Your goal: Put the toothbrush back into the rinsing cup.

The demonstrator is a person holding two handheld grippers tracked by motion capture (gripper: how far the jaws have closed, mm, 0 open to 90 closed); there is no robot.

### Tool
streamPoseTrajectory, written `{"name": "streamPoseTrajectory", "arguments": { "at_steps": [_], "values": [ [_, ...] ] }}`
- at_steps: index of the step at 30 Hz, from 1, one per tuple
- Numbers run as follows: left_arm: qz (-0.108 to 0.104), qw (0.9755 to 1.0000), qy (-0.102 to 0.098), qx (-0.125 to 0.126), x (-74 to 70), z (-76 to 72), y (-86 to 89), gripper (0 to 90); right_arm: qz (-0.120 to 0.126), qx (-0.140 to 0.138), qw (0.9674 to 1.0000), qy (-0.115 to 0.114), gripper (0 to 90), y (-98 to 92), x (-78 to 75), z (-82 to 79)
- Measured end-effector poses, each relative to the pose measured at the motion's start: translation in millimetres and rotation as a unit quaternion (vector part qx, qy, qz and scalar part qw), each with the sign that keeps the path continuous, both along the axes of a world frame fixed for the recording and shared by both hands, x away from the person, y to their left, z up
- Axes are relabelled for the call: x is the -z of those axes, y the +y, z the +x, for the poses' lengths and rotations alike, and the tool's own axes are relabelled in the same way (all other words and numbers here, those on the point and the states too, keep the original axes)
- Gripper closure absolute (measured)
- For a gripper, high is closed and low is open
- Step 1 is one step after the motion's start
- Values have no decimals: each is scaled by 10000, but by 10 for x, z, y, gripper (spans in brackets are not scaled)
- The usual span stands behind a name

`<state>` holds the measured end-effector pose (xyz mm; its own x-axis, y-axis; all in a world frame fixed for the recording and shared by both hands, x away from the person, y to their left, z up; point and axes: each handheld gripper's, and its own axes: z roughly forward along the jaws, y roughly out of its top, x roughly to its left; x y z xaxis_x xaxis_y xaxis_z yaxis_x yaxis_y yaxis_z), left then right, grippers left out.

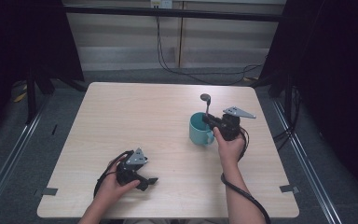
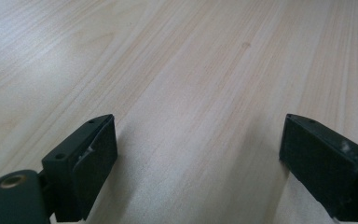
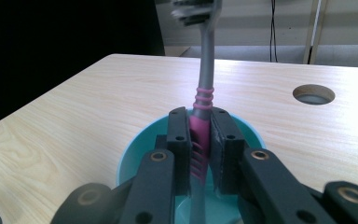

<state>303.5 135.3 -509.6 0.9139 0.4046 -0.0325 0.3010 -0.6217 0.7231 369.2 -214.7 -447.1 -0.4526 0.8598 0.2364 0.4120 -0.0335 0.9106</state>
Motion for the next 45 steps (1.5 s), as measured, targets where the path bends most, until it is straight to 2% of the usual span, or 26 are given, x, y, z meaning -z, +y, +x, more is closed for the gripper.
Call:
{"name": "streamPoseTrajectory", "arguments": {
  "at_steps": [7,22,32,38,45],
  "values": [
    [-2,10000,-2,1,0,0,0,110,-32,14,10000,63,791,-17,48,-7],
    [-19,10000,6,-14,1,-3,-2,110,-74,25,10000,62,784,-25,45,-18],
    [-17,10000,10,-15,1,-4,-2,110,-96,109,9999,36,746,-76,21,-28],
    [-18,10000,6,-11,1,-3,-2,110,-85,145,9998,55,678,-103,13,-51],
    [-1,10000,-2,3,0,-1,0,110,-226,83,9997,52,565,-115,-15,-103]
  ]
}}
